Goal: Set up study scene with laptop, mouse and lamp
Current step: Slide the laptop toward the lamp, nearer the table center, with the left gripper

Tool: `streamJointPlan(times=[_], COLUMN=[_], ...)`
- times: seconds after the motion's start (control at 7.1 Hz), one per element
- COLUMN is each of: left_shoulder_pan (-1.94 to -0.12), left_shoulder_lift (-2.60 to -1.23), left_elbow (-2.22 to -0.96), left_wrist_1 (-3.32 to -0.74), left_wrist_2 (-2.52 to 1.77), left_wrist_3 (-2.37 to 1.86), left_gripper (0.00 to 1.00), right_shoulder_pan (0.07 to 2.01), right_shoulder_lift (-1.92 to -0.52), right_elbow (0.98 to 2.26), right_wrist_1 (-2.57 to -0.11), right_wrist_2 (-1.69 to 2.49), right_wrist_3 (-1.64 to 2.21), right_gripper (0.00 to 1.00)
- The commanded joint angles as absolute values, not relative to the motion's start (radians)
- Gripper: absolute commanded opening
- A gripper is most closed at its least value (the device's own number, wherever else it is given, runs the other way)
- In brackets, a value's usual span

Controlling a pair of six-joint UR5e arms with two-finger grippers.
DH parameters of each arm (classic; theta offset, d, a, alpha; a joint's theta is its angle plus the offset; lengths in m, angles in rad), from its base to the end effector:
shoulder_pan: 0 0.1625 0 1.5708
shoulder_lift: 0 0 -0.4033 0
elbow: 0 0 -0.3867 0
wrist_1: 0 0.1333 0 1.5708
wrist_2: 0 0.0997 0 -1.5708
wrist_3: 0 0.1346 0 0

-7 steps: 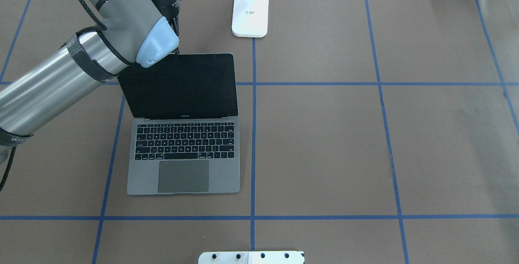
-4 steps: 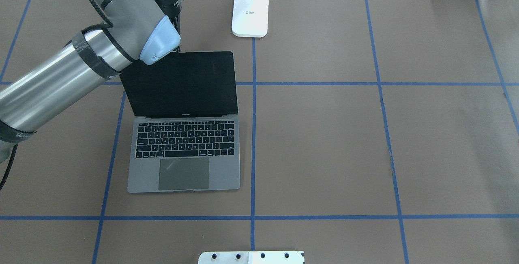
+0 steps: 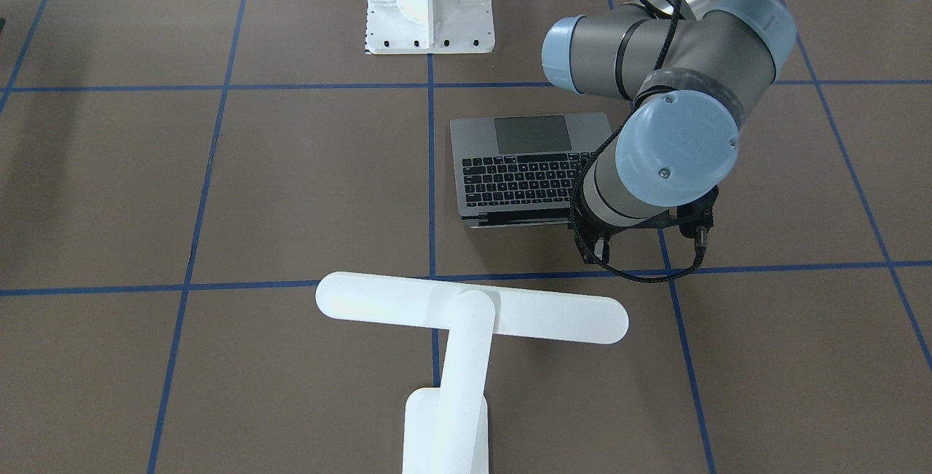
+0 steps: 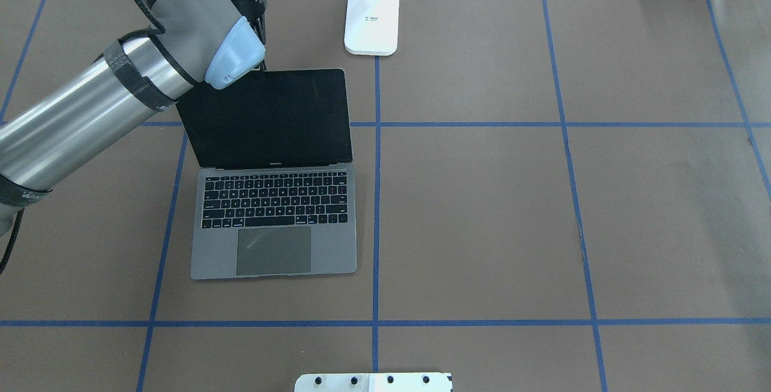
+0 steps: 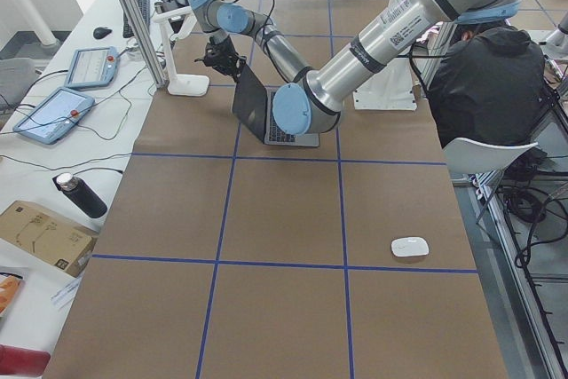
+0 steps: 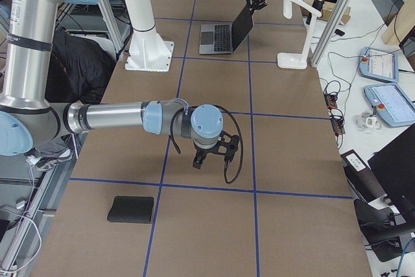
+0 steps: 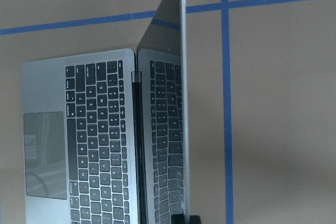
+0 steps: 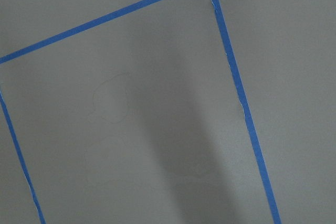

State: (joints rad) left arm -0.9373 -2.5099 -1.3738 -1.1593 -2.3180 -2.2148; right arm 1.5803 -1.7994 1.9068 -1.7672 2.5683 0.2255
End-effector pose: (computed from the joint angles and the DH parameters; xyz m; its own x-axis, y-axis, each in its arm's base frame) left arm 0.4025 -0.6186 0.2003 0.1712 -0.9771 0.1263 0.7046 0.0318 -0.7089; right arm 0.0239 -0.3857 0.5954 0.5258 0.3005 0.7957 -0.1303 0.9529 -0.2737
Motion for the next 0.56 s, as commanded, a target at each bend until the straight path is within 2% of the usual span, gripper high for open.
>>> streamJointPlan(times=[0.0,0.42], left_shoulder_pan=[-0.945,-0.945], left_shoulder_lift=[-2.513,-2.514], left_elbow=[-1.373,-1.373], left_wrist_1=[-1.17,-1.192], left_wrist_2=[-2.306,-2.306], left_wrist_3=[-2.209,-2.221], left_gripper=[0.0,0.0], right_shoulder_pan=[1.58,1.58], right_shoulder_lift=[-1.783,-1.782], right_elbow=[1.904,1.901], right_wrist_1=[-1.767,-1.767], right_wrist_2=[2.568,2.568], right_wrist_3=[0.225,0.225], right_gripper=[1.0,1.0])
